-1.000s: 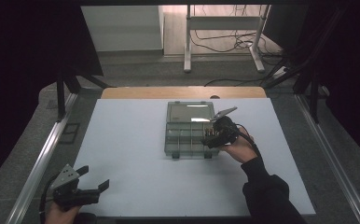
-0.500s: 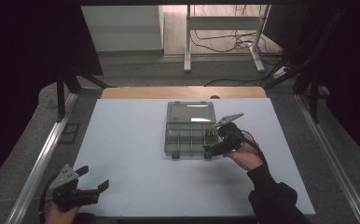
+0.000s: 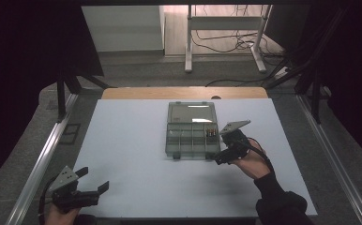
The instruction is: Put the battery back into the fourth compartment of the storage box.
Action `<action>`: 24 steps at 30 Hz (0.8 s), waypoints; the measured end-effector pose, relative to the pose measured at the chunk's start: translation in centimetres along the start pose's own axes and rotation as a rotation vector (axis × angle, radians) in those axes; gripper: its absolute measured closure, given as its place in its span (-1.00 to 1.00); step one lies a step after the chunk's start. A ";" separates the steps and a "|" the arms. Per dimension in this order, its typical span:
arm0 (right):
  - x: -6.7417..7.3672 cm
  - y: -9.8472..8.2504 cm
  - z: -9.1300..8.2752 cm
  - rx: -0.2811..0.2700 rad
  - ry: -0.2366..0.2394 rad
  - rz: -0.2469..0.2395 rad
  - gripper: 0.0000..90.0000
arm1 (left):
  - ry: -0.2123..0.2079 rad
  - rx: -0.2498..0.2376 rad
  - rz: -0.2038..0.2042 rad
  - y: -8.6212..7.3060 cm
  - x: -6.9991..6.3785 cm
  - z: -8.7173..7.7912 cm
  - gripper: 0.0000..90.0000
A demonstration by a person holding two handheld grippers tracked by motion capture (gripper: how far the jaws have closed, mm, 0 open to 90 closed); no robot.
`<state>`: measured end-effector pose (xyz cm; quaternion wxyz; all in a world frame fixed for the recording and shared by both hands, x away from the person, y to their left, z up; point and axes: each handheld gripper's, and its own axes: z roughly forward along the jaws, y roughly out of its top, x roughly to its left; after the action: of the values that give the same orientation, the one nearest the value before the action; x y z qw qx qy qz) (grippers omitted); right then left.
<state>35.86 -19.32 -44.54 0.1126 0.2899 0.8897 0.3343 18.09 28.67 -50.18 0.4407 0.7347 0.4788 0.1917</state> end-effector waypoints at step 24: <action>1.4 -2.7 -3.2 -0.036 -0.032 0.015 -0.96 | 0.003 0.002 0.007 0.0 -0.1 0.0 -0.95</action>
<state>32.23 -21.82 -43.91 0.1294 0.2995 0.8796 0.3463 18.03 28.60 -50.16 0.4388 0.7365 0.4770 0.1940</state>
